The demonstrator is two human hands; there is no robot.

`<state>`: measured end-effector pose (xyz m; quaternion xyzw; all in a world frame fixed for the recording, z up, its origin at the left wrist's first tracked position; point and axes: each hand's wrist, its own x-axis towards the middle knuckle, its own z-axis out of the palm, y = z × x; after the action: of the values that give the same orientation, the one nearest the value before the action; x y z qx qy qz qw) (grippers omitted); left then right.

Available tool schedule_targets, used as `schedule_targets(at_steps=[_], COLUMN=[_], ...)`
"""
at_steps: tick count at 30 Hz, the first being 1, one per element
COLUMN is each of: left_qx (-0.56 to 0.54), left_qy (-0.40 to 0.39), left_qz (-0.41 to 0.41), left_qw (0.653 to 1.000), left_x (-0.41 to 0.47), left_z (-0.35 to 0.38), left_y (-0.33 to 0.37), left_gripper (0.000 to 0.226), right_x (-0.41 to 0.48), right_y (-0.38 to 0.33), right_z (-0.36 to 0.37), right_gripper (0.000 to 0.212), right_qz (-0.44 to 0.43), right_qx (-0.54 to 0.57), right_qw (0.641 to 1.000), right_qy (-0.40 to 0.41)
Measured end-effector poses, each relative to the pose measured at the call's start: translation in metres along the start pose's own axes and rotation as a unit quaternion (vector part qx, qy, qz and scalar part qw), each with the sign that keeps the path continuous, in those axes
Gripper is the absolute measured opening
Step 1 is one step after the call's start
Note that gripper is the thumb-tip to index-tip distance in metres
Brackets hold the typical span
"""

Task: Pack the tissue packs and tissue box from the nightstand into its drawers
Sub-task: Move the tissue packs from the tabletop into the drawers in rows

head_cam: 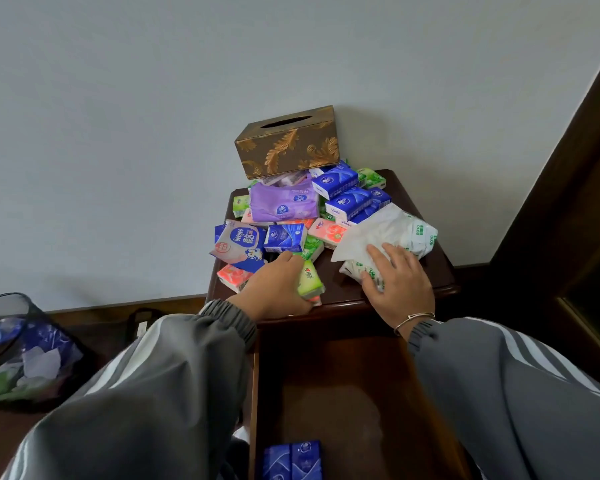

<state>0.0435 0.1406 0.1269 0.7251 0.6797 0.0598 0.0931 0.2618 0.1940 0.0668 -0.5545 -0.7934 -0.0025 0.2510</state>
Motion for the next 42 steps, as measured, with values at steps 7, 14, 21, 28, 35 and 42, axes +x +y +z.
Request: schedule_targets(at_steps=[7,14,21,28,35,42], left_qx=[-0.056,-0.122,-0.296,-0.378,-0.397,-0.378], left_qy=[0.068,0.172,0.292,0.295,0.279,0.253], left_qz=[-0.026,-0.06,-0.123,-0.142,-0.135,-0.123], left_qw=[0.996,0.976,0.901,0.866,0.864,0.882], left_x=[-0.014,-0.034,-0.064,-0.083,-0.084,-0.08], left_z=[0.014,0.016,0.019,0.025,0.027,0.027], left_y=[0.004,0.01,-0.009,-0.022,-0.028,-0.028], left_gripper=[0.064,0.052,0.043,0.048,0.049,0.047], right_x=[0.001,0.007,0.012,0.054,0.082,0.085], right_y=[-0.001,0.0,-0.026,-0.09,-0.097,-0.085], right_z=[-0.004,-0.018,-0.043,-0.028,0.0,-0.009], right_gripper=[0.059,0.061,0.069,0.044,0.041,0.043], right_qz=[0.005,0.015,-0.041,-0.14,-0.094,-0.144], right_qx=[0.006,-0.054,-0.065,-0.069,-0.155,-0.159], right_qw=[1.0,0.996,0.997,0.987,0.976,0.96], right_qy=[-0.004,-0.072,-0.008,-0.029,-0.119,-0.178])
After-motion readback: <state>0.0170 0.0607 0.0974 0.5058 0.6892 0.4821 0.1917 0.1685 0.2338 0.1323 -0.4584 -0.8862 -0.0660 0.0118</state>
